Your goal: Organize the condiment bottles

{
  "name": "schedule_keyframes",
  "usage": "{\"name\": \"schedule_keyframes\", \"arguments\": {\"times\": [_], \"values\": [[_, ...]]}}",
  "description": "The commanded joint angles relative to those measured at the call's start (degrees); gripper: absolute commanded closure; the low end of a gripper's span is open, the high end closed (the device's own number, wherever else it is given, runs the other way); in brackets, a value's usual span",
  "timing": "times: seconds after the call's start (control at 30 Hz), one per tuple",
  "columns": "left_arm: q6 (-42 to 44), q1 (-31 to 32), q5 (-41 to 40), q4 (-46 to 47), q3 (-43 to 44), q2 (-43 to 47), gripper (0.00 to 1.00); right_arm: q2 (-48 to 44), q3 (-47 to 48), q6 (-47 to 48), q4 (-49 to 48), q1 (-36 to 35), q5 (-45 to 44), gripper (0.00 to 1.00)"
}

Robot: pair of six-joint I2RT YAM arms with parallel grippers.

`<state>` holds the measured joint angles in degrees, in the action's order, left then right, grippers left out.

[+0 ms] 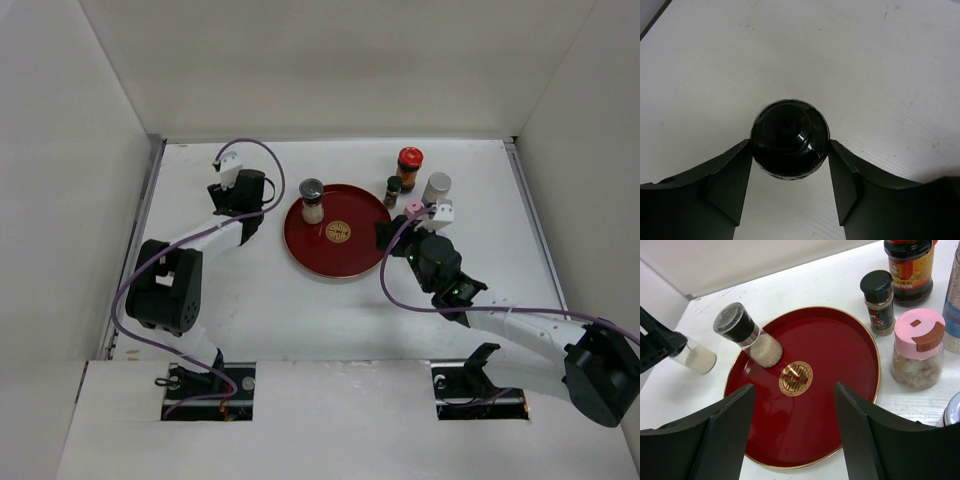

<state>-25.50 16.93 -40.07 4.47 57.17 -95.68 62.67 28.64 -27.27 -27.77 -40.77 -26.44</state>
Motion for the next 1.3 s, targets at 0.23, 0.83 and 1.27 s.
{"name": "schedule_keyframes", "arguments": {"times": [0.23,0.83,1.27], "values": [[1.2,9.5,-1.4,3.7,-4.0,17.9,0.62,-0.5,0.5,-0.2,-3.0,0.2,-0.1,0.29],[-2.0,25.6,-0.1,3.2,-5.1,16.1,0.63,-3.1,-0.6,-0.2,-2.7,0.8,-1.2,0.63],[-1.4,26.0,-0.4,8.6,-8.5,8.7,0.55,-1.9,-0.1,0.3,-2.4,0.9,-1.9,0.37]]}}
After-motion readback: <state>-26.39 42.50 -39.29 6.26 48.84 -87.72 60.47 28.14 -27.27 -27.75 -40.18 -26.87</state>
